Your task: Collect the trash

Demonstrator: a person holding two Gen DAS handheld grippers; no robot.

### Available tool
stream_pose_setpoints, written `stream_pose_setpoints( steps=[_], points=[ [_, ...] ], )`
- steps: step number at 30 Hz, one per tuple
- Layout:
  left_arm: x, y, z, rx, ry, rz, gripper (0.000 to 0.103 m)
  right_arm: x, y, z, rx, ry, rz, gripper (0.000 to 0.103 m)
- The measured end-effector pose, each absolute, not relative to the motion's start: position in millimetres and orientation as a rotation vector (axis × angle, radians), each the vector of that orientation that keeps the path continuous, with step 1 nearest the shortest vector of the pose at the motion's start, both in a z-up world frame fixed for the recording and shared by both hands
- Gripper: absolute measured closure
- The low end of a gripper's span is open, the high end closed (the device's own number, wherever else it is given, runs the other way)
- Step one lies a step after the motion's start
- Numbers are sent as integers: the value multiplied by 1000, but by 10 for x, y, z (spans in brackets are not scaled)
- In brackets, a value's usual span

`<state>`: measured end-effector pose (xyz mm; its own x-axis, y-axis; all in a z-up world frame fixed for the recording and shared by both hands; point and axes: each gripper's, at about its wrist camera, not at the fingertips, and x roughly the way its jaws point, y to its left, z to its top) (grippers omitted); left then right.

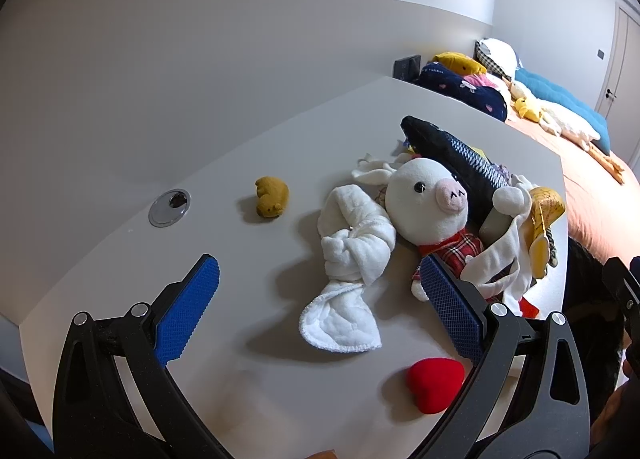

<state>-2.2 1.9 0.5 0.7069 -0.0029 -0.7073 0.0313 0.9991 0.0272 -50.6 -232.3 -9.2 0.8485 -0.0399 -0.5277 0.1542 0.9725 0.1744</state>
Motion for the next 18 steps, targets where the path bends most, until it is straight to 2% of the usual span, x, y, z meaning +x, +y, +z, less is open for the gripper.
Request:
stream_pose_setpoints(
  steps=[18],
  points=[
    [-3, 26, -23, 37, 802, -25, 6, -505, -2316, -97, 209, 555, -102, 3]
  ],
)
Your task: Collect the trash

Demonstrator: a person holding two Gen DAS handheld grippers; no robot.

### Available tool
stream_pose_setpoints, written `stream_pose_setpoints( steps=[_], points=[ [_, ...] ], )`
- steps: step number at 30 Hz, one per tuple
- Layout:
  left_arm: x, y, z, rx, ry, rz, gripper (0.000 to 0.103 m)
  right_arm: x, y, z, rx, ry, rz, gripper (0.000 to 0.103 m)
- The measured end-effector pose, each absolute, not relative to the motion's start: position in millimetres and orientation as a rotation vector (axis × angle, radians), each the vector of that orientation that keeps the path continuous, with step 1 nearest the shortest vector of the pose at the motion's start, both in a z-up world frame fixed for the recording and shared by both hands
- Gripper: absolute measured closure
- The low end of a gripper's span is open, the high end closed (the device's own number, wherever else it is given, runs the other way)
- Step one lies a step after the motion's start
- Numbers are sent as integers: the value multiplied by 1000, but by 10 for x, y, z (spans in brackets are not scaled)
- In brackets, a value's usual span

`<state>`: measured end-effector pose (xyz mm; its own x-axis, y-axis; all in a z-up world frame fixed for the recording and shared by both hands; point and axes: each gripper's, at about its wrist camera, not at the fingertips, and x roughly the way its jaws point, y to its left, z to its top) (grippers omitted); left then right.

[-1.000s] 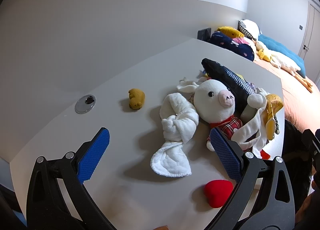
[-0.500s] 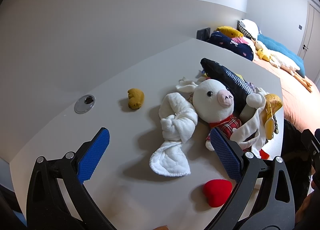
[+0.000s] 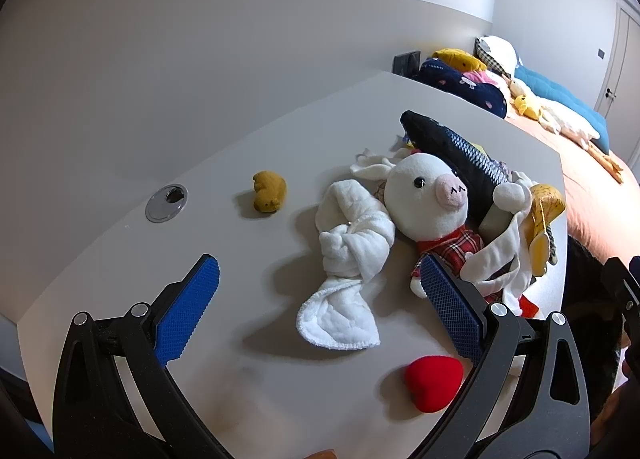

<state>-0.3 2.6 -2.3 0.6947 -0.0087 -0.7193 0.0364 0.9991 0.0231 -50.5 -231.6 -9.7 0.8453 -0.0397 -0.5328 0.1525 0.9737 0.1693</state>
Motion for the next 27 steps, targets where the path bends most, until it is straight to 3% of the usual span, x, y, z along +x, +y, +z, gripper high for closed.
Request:
stream_pose_setpoints(
  steps=[27],
  points=[
    [193, 7, -266, 54, 852, -34, 6, -273, -2218, -260, 146, 576, -82, 3]
  ],
)
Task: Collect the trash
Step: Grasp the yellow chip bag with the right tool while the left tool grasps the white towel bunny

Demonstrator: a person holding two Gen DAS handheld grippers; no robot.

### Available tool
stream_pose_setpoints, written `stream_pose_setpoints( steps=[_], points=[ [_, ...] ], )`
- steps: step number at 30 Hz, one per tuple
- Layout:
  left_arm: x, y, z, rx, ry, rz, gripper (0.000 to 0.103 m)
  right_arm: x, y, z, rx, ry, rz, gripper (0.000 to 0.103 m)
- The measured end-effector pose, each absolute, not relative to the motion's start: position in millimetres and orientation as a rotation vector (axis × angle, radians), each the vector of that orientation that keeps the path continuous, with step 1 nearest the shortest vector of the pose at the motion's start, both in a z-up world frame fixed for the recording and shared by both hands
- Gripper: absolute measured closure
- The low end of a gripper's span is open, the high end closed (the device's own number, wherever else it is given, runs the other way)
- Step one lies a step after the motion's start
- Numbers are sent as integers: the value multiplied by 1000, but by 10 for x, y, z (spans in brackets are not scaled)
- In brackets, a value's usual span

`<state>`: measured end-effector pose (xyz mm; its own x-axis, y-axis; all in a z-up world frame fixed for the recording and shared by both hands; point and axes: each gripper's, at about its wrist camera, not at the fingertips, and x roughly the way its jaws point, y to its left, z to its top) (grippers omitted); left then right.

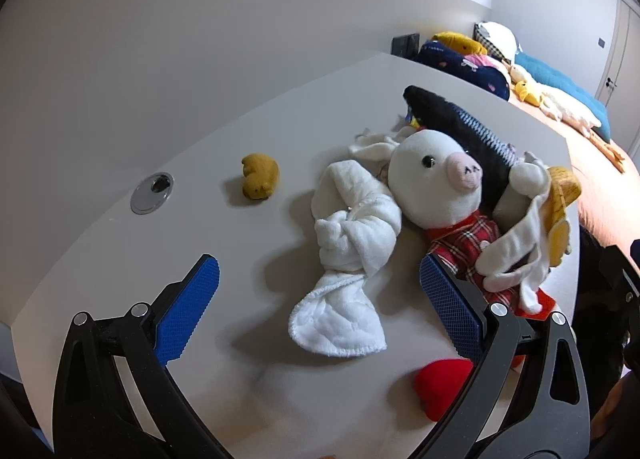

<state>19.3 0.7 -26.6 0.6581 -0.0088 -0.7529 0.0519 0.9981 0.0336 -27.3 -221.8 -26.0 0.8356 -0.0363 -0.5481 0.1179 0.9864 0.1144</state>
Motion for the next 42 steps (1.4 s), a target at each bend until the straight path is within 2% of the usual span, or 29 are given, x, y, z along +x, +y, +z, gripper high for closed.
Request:
stream_pose_setpoints(
  steps=[3, 8, 19, 21, 24, 25, 32, 35, 42],
  points=[
    [244, 1, -263, 75, 835, -25, 6, -158, -2155, -297, 107, 585, -89, 10],
    [381, -18, -298, 110, 827, -20, 6, 25, -2116, -364, 98, 612, -88, 30],
    [588, 77, -412, 88, 864, -39, 6, 185, -1939, -469, 44, 623, -104, 33],
    [588, 70, -426, 96, 865, -41, 6, 208, -1941, -492, 42, 631, -115, 40],
    [592, 60, -448, 89, 872, -55, 6, 229, -1988, -534, 74, 654, -97, 56],
    [594, 62, -459, 86, 875, -61, 6, 233, -2008, -551, 92, 662, -88, 66],
    [602, 90, -504, 58, 892, -90, 6, 108, -2110, -453, 163, 594, -61, 85],
    [592, 88, -525, 48, 901, -100, 6, 17, -2229, -360, 220, 550, -41, 89],
    [589, 25, -597, 50, 926, -117, 6, -88, -2430, -265, 302, 513, 0, 90]
  ],
)
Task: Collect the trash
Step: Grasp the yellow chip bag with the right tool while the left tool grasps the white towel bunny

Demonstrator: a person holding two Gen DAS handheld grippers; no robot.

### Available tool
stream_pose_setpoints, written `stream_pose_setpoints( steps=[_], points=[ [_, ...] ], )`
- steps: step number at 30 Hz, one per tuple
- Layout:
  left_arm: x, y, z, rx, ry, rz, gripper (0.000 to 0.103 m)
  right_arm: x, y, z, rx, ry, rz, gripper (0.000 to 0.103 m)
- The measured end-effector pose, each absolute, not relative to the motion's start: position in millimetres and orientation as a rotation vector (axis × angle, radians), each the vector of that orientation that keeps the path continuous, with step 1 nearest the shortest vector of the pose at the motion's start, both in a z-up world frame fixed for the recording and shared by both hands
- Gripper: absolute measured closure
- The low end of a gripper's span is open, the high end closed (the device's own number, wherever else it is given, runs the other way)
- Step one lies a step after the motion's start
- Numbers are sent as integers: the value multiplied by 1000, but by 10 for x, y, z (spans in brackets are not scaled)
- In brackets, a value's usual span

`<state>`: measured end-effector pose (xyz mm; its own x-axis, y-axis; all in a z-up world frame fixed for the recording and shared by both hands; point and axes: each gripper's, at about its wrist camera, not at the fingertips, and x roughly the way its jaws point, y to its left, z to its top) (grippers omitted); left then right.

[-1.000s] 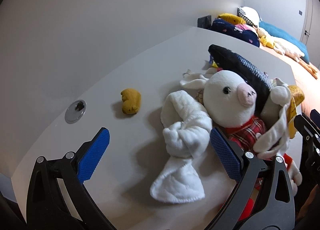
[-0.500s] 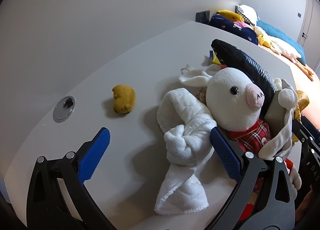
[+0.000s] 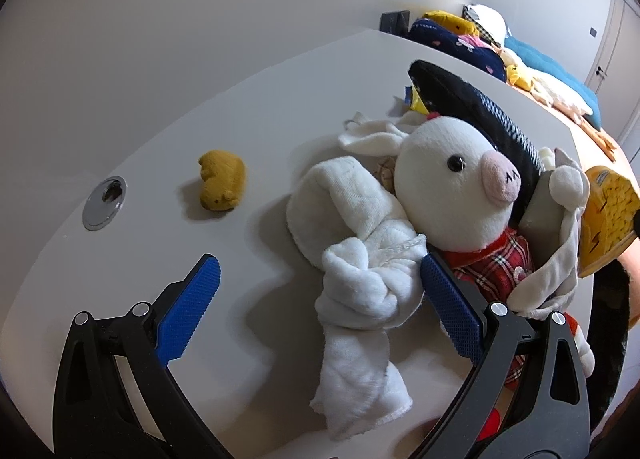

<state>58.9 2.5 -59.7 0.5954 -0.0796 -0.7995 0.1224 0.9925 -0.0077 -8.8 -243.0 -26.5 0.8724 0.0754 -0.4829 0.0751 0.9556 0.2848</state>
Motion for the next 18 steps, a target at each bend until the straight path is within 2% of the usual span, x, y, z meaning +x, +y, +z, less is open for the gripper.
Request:
stream_pose_setpoints(
  steps=[1, 3, 6, 11, 18],
  points=[
    [598, 7, -610, 53, 929, -117, 6, -101, -2437, -254, 304, 507, 1, 90],
    [609, -12, -643, 49, 941, -136, 14, -134, -2450, -231, 307, 500, 5, 90],
    [607, -11, -723, 20, 985, -176, 50, -172, -2449, -192, 307, 492, 11, 90],
    [529, -43, -706, 35, 961, -157, 59, -247, -2440, -114, 298, 474, 20, 90],
    [296, 19, -388, 25, 874, -115, 60, -363, -2514, -11, 304, 444, 15, 90]
  ],
)
